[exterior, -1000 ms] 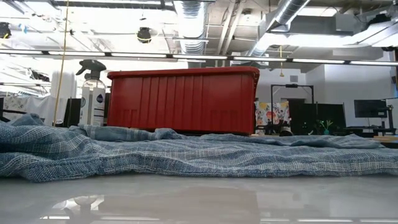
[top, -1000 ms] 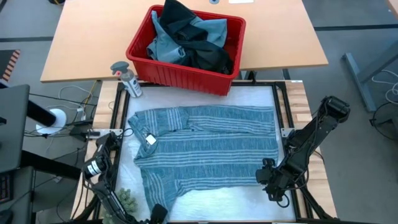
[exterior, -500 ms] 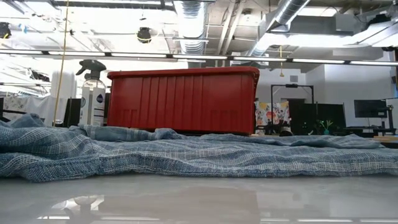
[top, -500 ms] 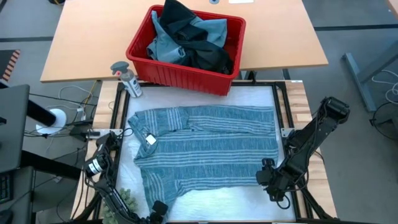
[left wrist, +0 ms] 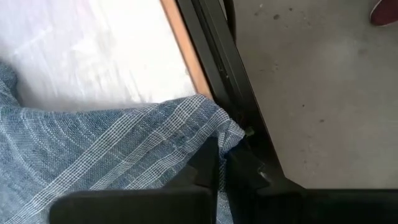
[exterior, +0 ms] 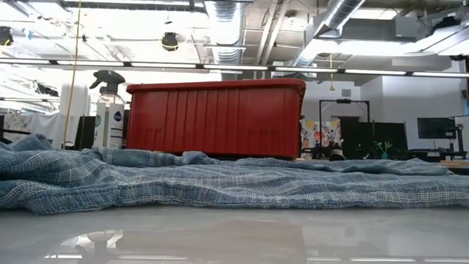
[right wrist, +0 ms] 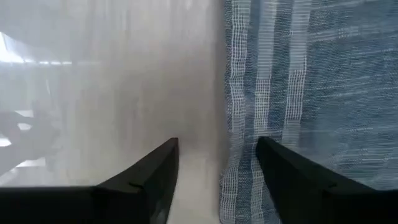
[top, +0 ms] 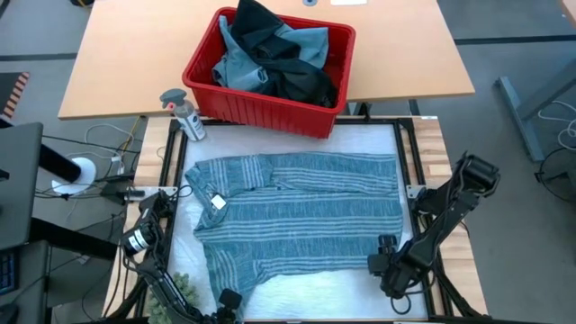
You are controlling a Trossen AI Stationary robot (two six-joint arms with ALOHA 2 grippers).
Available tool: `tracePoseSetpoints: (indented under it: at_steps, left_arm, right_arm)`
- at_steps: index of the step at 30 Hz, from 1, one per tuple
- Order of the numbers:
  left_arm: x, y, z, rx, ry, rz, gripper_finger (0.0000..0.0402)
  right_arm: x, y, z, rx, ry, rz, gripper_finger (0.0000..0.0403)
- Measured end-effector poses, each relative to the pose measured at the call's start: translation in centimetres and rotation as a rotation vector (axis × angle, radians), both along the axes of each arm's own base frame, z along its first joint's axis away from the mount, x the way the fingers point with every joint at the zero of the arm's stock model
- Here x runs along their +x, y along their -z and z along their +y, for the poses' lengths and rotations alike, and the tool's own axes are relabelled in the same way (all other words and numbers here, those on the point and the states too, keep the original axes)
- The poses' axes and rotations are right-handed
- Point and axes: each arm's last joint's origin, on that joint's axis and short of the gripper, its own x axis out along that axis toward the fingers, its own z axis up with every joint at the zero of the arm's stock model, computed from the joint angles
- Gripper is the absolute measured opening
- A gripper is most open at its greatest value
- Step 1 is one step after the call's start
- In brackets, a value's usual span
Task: Fold Laundry from Bin
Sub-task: Fold the light blue shirt
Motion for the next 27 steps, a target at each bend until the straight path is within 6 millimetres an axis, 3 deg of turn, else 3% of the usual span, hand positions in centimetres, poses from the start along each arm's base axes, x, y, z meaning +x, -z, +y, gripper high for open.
tracePoseSetpoints:
  at_steps: [9,17,21,27]
  left_arm:
    - [0.3,0.0,0.4,0.012,-0.081,-0.024,0.0]
    - [0.5,-1.2,0.9,0.077,-0.135,0.012,0.0]
    - [0.8,-3.8,1.2,0.063,-0.182,-0.046,0.0]
    - [0.7,-6.9,3.3,0.111,-0.286,-0.085,0.0]
  right_arm:
    - [0.8,-0.3,0.9,0.02,0.131,0.025,0.0023]
    - [1.2,-1.7,1.5,0.008,0.164,0.034,0.0018]
    - [1.5,-2.5,1.7,-0.015,0.15,0.04,0.0018]
    - [2.0,-3.4,1.9,0.001,0.17,0.058,0.0018]
